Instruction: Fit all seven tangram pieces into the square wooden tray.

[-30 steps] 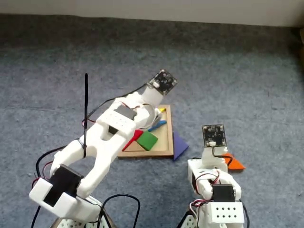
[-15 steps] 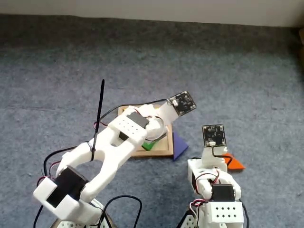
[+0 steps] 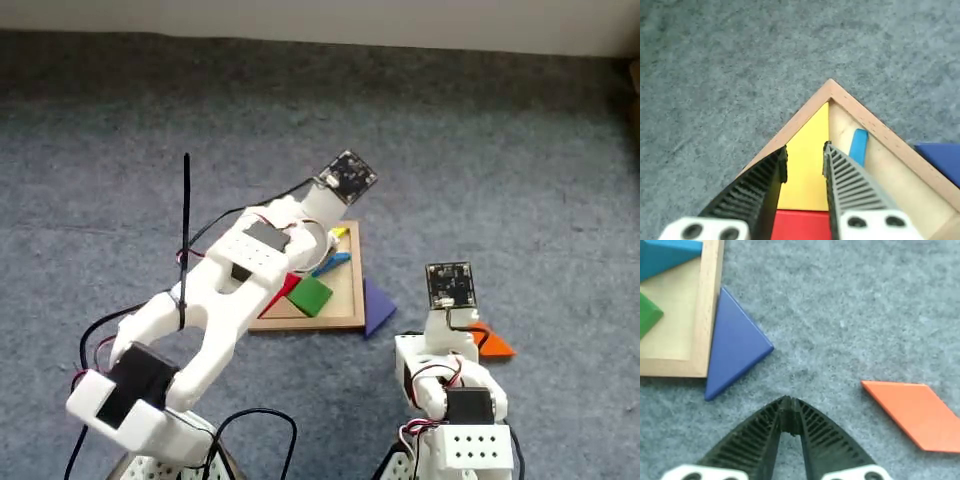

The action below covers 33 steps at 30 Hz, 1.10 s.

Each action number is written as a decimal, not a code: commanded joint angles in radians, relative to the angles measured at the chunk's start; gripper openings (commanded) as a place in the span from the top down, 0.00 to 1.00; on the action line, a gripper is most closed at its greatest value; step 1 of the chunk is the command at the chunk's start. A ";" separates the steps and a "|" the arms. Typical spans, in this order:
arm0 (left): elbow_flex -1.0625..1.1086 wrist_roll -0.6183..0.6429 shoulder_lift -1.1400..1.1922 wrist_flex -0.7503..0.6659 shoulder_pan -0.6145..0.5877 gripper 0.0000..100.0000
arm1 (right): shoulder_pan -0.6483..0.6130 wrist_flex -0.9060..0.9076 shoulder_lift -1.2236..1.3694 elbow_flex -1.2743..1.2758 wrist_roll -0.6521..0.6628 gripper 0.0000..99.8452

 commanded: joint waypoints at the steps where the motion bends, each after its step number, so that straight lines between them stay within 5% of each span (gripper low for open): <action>1: -0.087 -0.034 0.059 0.038 0.062 0.87 | 0.010 -0.016 -0.005 0.081 -0.003 0.99; 11: -0.039 -0.097 -0.015 0.146 0.176 0.87 | 0.010 -0.016 -0.005 0.081 -0.003 0.99; 33: 0.001 -0.284 -0.042 0.187 0.077 0.87 | 0.010 -0.016 -0.005 0.081 -0.003 0.99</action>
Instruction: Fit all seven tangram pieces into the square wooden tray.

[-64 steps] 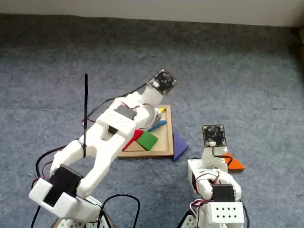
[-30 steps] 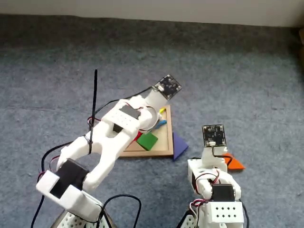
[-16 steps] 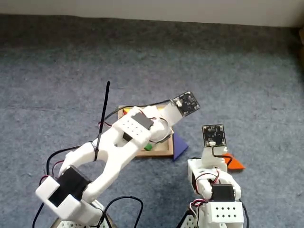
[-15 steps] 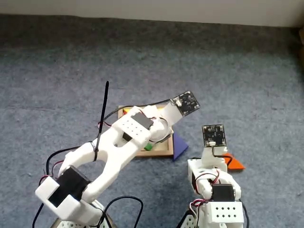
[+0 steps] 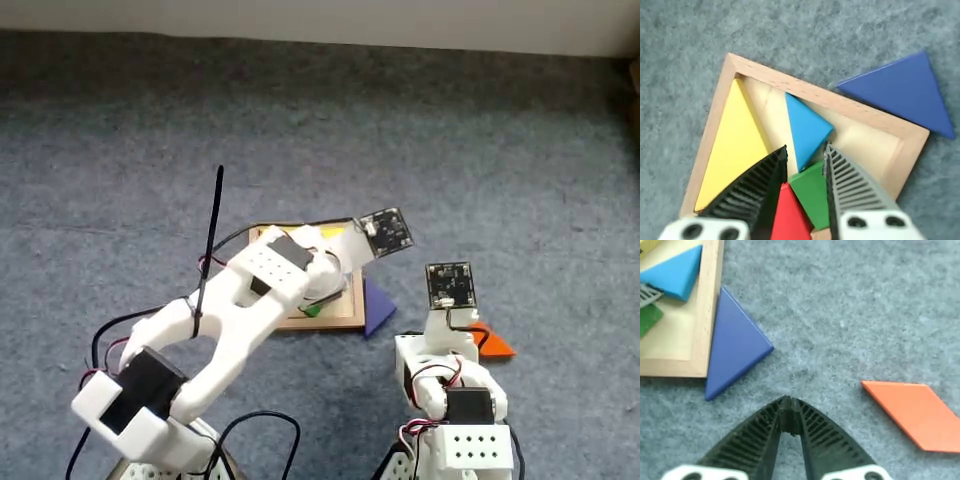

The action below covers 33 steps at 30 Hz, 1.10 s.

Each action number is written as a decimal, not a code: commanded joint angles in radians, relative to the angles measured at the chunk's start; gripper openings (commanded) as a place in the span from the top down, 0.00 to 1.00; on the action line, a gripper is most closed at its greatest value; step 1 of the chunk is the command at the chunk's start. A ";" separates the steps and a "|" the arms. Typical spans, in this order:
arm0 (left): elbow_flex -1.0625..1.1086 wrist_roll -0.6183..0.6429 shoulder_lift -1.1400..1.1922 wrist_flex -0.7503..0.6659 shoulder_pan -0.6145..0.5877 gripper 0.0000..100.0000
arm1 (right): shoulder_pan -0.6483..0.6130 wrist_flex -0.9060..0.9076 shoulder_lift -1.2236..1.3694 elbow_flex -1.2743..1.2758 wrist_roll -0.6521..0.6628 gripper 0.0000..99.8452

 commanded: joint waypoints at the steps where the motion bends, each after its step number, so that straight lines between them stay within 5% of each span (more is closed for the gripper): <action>1: -0.015 -0.026 -0.044 0.005 -0.041 0.87 | 0.010 -0.016 -0.005 0.081 -0.003 0.99; 15: -0.015 -0.028 -0.031 -0.037 -0.079 0.87 | 0.010 -0.016 -0.005 0.081 -0.003 0.99; 24: -0.202 -0.028 0.186 -0.046 -0.085 0.87 | 0.010 -0.016 -0.005 0.081 -0.003 0.99; 33: -0.153 -0.002 0.036 -0.009 -0.081 0.87 | 0.010 -0.016 -0.005 0.081 -0.003 0.99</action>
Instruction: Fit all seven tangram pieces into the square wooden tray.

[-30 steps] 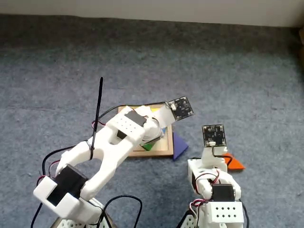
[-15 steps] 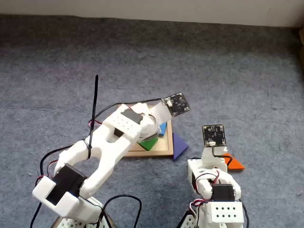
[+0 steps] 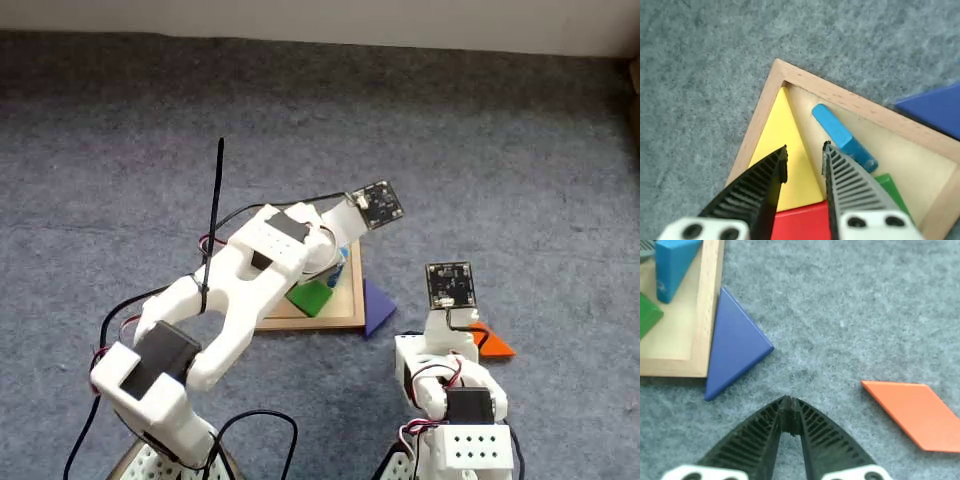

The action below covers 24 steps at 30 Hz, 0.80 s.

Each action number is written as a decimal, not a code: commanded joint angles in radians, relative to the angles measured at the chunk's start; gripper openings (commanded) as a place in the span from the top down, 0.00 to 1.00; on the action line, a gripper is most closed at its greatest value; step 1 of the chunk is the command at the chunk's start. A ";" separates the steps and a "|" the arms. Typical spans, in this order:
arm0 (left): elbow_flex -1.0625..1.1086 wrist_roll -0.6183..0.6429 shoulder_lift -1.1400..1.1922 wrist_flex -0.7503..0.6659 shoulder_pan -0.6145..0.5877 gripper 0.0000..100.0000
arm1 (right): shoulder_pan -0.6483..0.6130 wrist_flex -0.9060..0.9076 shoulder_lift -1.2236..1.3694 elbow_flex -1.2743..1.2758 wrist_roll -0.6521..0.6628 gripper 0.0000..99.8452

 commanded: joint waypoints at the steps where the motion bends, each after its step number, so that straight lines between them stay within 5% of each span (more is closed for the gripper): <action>1: 0.027 0.037 -0.134 0.006 0.001 0.87 | 0.010 -0.016 -0.005 0.081 -0.003 0.99; 11: 0.102 0.186 -0.348 0.006 0.027 0.87 | 0.010 -0.016 -0.005 0.081 -0.003 0.99; 24: 0.079 0.180 -0.143 -0.087 0.042 0.87 | 0.010 -0.016 -0.005 0.081 -0.003 0.99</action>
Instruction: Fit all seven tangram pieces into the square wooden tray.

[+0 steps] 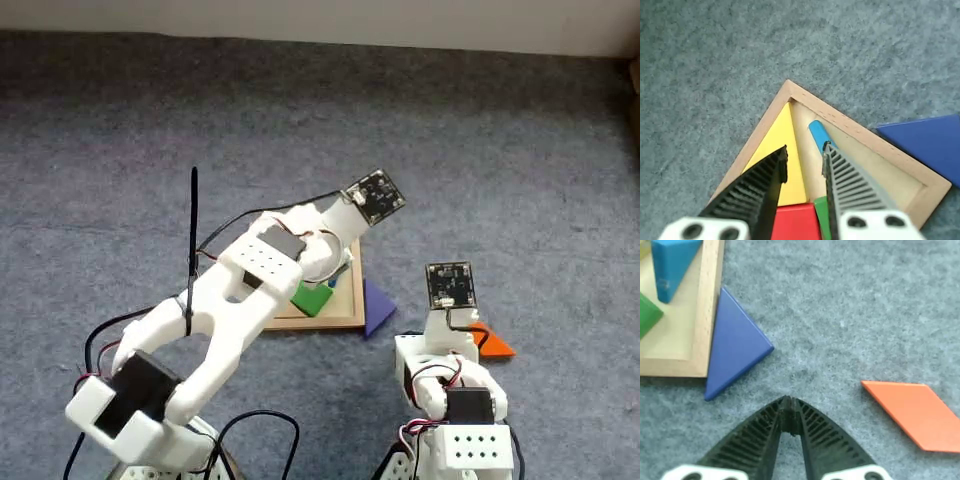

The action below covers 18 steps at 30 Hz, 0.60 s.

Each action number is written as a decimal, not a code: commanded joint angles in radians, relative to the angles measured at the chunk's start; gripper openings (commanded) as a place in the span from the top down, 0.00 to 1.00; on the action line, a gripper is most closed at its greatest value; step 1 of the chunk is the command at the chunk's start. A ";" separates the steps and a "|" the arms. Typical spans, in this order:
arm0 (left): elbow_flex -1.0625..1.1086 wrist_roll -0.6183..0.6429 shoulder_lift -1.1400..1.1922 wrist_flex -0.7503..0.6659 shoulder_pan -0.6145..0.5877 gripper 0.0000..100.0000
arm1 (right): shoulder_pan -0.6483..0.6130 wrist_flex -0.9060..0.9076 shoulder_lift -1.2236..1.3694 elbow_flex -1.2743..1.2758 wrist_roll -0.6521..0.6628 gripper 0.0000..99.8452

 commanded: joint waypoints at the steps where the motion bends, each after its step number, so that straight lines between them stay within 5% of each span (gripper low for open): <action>1: -0.048 0.003 0.041 -0.021 -0.008 0.87 | 0.010 -0.016 -0.005 0.081 -0.003 0.99; 18: -0.050 0.003 0.038 -0.021 -0.114 0.87 | 0.010 -0.016 -0.005 0.081 -0.003 0.99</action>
